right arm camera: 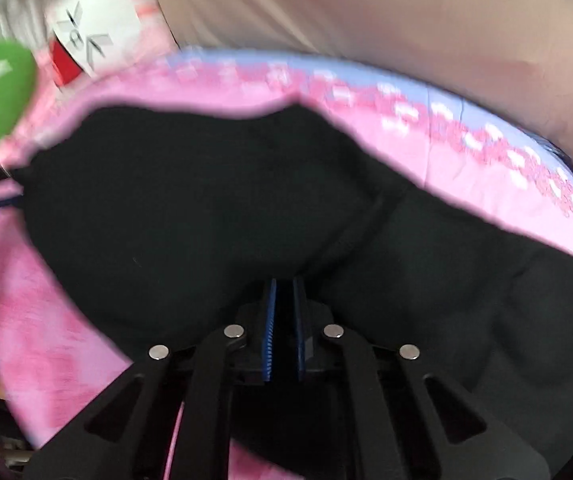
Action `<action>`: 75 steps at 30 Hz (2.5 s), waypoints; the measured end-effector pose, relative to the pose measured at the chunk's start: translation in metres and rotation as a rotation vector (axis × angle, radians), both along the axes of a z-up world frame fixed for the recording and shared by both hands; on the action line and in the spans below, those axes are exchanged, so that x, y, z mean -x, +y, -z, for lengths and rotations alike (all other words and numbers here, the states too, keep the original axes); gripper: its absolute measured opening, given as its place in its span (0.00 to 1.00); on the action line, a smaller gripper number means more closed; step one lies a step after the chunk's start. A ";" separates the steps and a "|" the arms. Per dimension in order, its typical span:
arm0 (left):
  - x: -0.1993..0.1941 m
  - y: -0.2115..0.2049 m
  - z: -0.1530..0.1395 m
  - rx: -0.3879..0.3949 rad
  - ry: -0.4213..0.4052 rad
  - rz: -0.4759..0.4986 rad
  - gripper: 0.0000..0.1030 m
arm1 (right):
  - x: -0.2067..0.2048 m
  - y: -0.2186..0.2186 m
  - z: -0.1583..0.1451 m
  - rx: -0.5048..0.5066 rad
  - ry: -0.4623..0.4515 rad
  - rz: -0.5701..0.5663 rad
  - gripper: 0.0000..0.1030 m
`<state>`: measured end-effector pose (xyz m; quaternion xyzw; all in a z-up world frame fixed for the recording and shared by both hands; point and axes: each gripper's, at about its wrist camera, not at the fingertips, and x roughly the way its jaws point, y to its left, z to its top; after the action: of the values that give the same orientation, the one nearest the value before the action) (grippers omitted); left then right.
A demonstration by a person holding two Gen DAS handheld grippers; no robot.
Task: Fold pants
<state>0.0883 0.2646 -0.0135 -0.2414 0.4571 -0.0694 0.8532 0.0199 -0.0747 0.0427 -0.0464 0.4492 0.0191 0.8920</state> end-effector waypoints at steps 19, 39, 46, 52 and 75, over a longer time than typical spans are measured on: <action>0.071 -0.183 -0.178 -0.175 -0.441 0.369 0.11 | 0.071 -0.089 -0.051 0.082 -0.089 0.278 0.77; 0.166 -0.387 -0.107 -0.237 -0.345 0.811 0.76 | 0.148 -0.196 -0.058 0.164 -0.146 0.524 0.86; 0.169 -0.353 -0.119 -0.243 -0.354 0.753 0.82 | 0.142 -0.180 -0.058 0.167 -0.148 0.485 0.86; 0.152 -0.316 -0.108 -0.255 -0.304 0.668 0.82 | 0.145 -0.180 -0.065 0.166 -0.170 0.492 0.87; 0.122 -0.228 -0.091 -0.238 -0.262 0.549 0.83 | 0.069 -0.178 -0.092 -0.558 -0.209 0.215 0.14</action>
<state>-0.0334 0.0368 0.0779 0.0032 0.3961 -0.2737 0.8765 -0.0494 -0.2522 0.1344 0.2462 0.3347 0.0427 0.9086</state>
